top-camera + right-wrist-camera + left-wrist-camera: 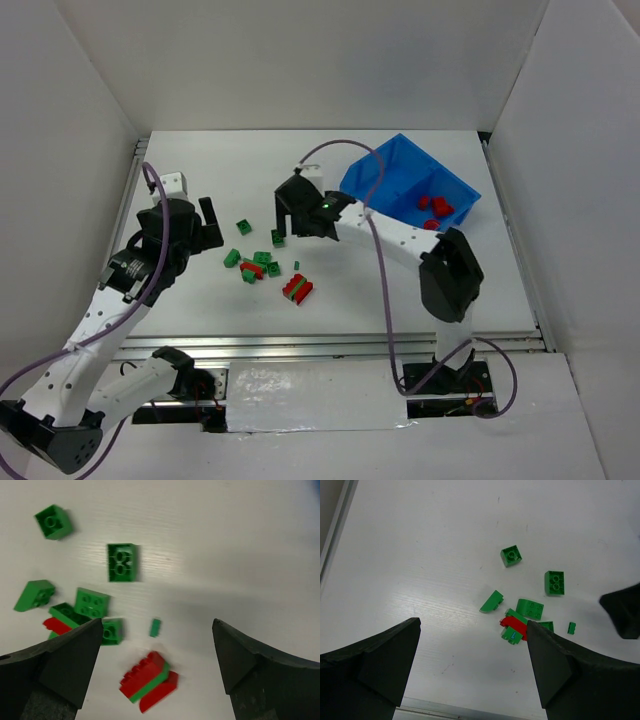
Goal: Sort the legos into containers by color
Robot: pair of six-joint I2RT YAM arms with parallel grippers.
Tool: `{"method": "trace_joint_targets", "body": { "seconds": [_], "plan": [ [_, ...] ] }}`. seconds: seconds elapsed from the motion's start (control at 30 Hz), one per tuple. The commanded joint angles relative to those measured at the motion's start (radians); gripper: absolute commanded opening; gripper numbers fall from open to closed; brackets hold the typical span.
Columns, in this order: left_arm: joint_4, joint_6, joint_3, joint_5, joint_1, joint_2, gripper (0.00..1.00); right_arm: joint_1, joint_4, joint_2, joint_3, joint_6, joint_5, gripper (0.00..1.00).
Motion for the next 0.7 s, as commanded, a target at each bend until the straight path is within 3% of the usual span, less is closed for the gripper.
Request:
{"method": "trace_joint_targets", "body": {
  "seconds": [0.0, 0.13, 0.3, 0.4, 0.43, 0.67],
  "plan": [
    [0.021, 0.01, 0.002, -0.012, 0.006, 0.008, 1.0, 0.001, 0.05, 0.136, 0.162, -0.103, -0.095, 0.97],
    [0.018, 0.007, 0.0, -0.024, 0.006, 0.0, 1.0, 0.0, -0.065, 0.386, 0.417, -0.135, -0.138, 0.96],
    [0.019, 0.004, 0.0, -0.023, 0.007, -0.006, 0.99, 0.0, -0.139, 0.555, 0.612, -0.175, -0.161, 0.93],
    [0.018, 0.005, 0.003, -0.019, 0.007, -0.003, 1.0, 0.001, -0.144, 0.574, 0.611, -0.177, -0.189, 0.84],
    [0.018, 0.004, 0.005, -0.022, 0.007, -0.003, 0.99, 0.001, -0.138, 0.577, 0.603, -0.174, -0.2, 0.75],
    [0.021, 0.005, 0.003, -0.021, 0.007, -0.011, 1.0, 0.004, -0.082, 0.531, 0.488, -0.166, -0.212, 0.47]
  ]
}}
